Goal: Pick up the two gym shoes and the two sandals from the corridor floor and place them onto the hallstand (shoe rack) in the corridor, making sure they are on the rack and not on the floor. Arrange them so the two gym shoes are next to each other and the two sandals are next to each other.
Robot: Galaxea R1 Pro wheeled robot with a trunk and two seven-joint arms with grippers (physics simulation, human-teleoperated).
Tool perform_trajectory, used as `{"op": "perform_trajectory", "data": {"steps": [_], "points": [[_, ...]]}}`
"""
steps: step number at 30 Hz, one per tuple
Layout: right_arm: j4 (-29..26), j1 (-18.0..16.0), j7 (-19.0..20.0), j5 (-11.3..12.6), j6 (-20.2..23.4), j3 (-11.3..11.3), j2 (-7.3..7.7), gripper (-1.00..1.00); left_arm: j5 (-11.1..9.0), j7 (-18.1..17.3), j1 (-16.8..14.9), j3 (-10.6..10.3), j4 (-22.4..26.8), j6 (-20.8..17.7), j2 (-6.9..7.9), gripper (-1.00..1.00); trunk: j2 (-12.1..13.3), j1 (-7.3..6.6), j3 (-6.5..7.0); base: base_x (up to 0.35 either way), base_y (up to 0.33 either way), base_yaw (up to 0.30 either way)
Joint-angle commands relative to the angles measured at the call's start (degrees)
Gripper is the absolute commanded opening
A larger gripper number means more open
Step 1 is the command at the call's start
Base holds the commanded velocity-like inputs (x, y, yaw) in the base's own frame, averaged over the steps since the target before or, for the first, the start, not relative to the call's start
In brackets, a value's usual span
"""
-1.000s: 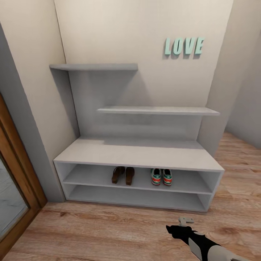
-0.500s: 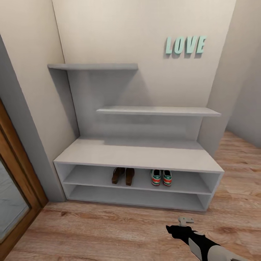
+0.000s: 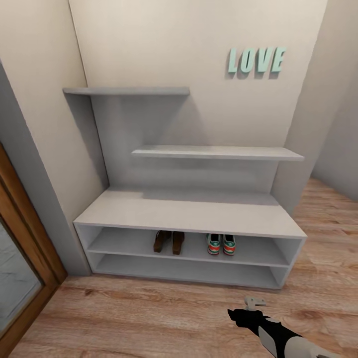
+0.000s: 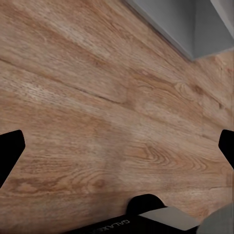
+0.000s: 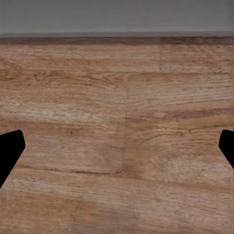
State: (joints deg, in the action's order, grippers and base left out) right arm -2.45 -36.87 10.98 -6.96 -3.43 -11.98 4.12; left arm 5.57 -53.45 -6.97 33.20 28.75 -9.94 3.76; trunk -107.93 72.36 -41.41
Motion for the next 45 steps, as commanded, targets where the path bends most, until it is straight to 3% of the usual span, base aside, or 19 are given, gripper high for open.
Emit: {"op": "perform_trajectory", "data": {"steps": [1, 27, 41, 45], "points": [[0.1, 0.0, 0.2, -0.6, -0.2, -0.5, 0.03, 1.00, 0.6, -0.4, -0.1, 0.5, -0.1, -0.4, -0.06, 1.00, 0.4, -0.23, 0.04, 0.000, 0.000, 0.000], [0.0, 0.0, 0.2, -0.6, -0.2, -0.5, 0.02, 1.00, 0.6, -0.4, -0.1, 0.5, -0.7, -0.4, -0.06, 1.00, 10.8, -5.95, 2.40, 0.000, 0.000, 0.000], [0.1, 0.0, 0.0, -0.6, -0.2, -0.5, -0.10, 1.00, 0.5, -0.4, -0.1, 0.6, -1.4, -0.4, -0.03, 1.00, 10.8, -5.95, 2.05, 0.000, 0.000, 0.000], [0.1, 0.0, -0.1, -0.6, -0.2, -0.5, -0.29, 1.00, 0.5, -0.4, -0.1, 0.6, -7.2, -0.4, -0.06, 1.00, 10.8, -5.95, 2.05, 0.000, 0.000, 0.000]]}}
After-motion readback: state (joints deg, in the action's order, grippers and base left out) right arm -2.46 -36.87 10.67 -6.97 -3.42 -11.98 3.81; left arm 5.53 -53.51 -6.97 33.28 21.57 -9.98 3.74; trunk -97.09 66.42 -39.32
